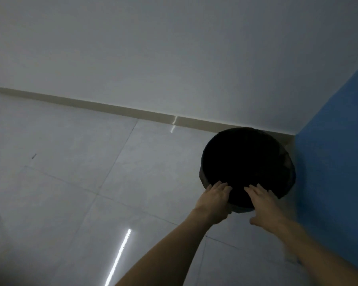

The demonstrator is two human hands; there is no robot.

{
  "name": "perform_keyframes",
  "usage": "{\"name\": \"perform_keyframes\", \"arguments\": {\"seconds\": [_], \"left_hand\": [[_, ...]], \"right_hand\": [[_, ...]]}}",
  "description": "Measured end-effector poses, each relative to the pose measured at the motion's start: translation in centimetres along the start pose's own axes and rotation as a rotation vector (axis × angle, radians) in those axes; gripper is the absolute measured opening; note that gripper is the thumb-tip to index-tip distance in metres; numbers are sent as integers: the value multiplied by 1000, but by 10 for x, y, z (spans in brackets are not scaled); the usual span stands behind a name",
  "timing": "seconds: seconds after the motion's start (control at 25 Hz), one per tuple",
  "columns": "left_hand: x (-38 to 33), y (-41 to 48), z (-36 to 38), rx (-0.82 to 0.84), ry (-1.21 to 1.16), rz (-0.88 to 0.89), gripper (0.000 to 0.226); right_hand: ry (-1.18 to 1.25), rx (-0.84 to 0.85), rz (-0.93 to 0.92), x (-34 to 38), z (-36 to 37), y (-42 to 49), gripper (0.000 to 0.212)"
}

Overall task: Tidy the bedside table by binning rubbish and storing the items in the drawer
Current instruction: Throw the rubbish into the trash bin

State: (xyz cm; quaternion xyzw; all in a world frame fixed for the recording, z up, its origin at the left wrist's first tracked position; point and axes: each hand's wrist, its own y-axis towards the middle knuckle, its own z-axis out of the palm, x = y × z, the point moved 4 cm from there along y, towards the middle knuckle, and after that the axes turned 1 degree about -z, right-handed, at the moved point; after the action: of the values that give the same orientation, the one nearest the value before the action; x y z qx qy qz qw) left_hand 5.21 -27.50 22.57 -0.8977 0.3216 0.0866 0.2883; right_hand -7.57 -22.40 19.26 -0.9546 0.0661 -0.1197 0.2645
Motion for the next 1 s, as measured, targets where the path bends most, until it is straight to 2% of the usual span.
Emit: {"name": "perform_keyframes", "arguments": {"seconds": [0.08,0.16,0.2,0.4,0.68,1.0], "left_hand": [[12,22,24,42,75,40,63],[15,35,42,44,168,89,45],[15,38,46,24,203,94,39],[8,16,55,-49,245,107,38],[-6,-87,118,63,284,121,39],[-37,-246,211,260,251,134,27]], "right_hand": [[-63,9,-26,-10,24,16,65],[-129,-72,-67,-16,42,25,37],[-126,-108,-70,-18,46,27,32],[-32,-127,-52,-14,68,4,31],[29,-45,-33,19,138,-92,31],[94,88,-23,78,228,-261,30]]}}
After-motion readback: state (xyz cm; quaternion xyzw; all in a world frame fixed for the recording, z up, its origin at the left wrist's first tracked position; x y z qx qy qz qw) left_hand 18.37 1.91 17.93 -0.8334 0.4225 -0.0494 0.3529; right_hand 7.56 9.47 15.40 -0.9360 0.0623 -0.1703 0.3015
